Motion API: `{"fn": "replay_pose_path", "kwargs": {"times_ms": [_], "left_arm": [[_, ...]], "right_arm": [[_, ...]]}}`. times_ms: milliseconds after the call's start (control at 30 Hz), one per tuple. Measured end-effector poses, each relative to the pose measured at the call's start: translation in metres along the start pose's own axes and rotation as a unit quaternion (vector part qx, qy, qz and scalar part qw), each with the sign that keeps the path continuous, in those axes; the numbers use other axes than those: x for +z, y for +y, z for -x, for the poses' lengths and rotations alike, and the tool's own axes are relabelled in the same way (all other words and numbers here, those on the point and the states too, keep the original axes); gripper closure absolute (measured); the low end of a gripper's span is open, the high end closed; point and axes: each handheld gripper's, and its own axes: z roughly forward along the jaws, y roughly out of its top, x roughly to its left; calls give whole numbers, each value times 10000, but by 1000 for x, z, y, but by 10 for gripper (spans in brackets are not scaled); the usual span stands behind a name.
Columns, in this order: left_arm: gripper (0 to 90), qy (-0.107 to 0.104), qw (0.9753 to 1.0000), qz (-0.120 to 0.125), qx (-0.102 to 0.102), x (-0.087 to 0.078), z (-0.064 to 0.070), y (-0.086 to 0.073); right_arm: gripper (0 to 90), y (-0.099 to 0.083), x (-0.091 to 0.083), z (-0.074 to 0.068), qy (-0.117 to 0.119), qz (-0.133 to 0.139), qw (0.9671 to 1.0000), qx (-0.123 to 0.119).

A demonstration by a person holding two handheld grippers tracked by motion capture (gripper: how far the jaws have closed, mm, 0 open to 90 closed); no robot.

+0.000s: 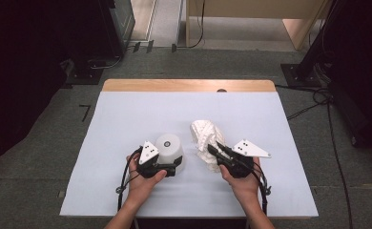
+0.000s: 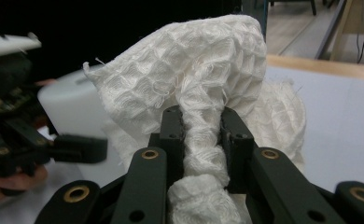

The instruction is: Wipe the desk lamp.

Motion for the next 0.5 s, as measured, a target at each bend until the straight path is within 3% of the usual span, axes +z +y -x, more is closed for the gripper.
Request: {"fn": "replay_pose_path", "kwargs": {"times_ms": [33,133,233,333,500], "left_arm": [[81,-302,9995,-10,35,0,2,1],[81,-597,9980,-73,174,1,9,4],[81,-735,9966,-176,320,4,18,6],[81,-923,9949,-169,382,5,24,6],[82,-1098,9935,-13,289,-1,22,12]], "right_arm": [[746,4,-3,-2,32,89,10000,-8],[747,12,-11,-10,186,310,9993,-32],[746,17,-14,-17,350,431,9984,-60],[746,14,-9,-21,407,343,9985,-101],[747,5,1,-23,443,114,9989,-121]]}}
